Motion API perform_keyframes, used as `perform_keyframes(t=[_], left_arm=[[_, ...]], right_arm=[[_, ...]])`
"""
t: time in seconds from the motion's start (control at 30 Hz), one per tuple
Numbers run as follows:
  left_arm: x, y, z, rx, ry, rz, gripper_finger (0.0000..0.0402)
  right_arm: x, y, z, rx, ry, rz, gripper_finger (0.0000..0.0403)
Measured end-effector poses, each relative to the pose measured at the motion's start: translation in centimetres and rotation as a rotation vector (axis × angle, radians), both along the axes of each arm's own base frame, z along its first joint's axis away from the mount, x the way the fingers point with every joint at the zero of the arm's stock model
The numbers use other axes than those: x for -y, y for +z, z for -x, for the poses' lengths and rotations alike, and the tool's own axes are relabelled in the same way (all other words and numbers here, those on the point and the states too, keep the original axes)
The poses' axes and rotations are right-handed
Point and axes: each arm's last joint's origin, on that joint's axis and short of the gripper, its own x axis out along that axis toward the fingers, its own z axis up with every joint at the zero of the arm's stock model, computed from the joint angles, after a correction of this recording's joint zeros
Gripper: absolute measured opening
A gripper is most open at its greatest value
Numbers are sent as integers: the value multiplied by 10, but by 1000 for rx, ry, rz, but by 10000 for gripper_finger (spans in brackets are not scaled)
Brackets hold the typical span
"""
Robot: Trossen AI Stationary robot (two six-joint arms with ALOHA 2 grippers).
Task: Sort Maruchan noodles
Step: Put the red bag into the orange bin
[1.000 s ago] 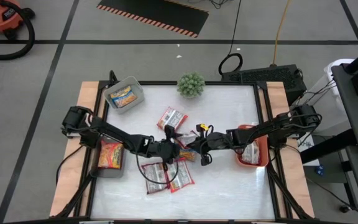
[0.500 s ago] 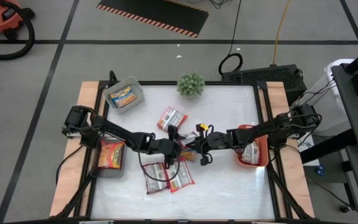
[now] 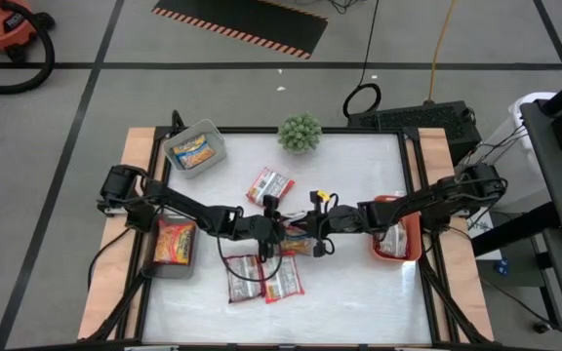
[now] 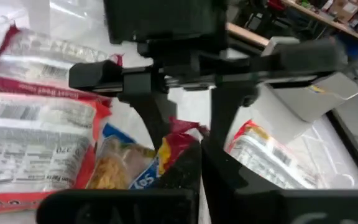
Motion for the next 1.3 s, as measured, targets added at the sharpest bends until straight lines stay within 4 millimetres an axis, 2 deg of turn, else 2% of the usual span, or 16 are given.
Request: perform_keyframes(t=[0.23, 0.37, 0.6, 0.73, 0.83, 1.0, 1.17, 1.3], left_arm=[[0, 2, 0, 15, 22, 37, 128], [-2, 5, -3, 41, 52, 77, 128], [-2, 22, -14, 121, 99, 165, 129], [0, 30, -18, 161, 122, 219, 129], [2, 36, -16, 177, 124, 278, 129], [5, 66, -9, 263, 39, 436, 129], [9, 94, 0, 361, 14, 513, 129], [13, 97, 2, 369, 8, 528, 129]], right_arm=[[-8, 27, 28, -28, -115, 0, 56], [-11, 30, 41, -80, -196, -78, 98], [-15, 57, 38, -109, -271, -108, 151], [-24, 80, 35, -93, -242, -115, 161], [-32, 90, 37, -115, -221, -112, 162], [-42, 104, 47, -64, -222, -135, 162], [-49, 108, 53, -48, -214, -178, 162], [-49, 107, 55, -57, -228, -202, 162]])
